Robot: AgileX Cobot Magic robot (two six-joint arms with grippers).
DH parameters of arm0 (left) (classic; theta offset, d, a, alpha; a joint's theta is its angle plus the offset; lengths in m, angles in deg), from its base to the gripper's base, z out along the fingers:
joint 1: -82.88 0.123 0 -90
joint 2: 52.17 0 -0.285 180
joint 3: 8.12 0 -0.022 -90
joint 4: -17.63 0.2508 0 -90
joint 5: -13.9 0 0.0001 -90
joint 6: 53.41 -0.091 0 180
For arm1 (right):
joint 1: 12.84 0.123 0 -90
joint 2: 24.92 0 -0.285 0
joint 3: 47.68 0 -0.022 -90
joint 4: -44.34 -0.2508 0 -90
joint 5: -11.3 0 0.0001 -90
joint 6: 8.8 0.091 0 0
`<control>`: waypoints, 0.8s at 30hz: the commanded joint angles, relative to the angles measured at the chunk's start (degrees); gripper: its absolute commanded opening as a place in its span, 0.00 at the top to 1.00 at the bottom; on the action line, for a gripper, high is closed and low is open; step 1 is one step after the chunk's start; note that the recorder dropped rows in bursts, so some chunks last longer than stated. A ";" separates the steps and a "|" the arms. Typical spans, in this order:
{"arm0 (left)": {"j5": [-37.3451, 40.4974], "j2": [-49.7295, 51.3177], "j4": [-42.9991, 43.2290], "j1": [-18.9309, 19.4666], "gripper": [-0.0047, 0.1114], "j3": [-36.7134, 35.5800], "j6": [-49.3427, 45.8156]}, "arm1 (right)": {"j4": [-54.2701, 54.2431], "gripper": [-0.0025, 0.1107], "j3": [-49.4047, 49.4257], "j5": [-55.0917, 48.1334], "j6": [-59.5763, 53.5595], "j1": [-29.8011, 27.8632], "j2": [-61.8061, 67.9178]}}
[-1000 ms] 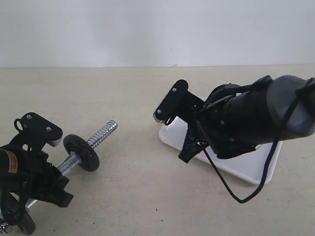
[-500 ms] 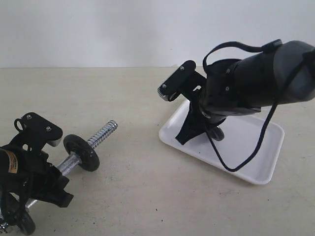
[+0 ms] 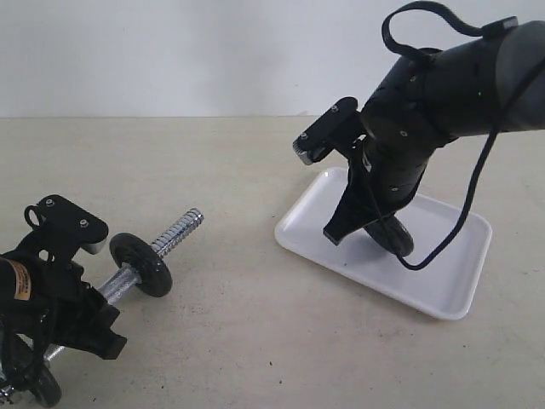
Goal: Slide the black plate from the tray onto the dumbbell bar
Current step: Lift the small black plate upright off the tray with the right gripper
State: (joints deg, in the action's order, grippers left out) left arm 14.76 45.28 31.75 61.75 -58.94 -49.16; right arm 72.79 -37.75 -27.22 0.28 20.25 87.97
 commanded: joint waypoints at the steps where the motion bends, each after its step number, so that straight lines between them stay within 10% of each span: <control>1: -20.06 -1.95 0.26 -0.03 0.92 1.88 -0.01 | -1.90 0.98 -0.27 -0.75 -1.09 -0.52 -0.56; 24: -19.17 -1.95 7.00 -0.03 0.92 4.72 0.90 | -0.96 0.98 -8.13 -5.03 -3.20 -0.62 -0.44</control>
State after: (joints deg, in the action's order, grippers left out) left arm 17.89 45.28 35.25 61.75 -56.18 -51.27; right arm 70.67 -44.07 -31.73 -2.30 20.20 88.42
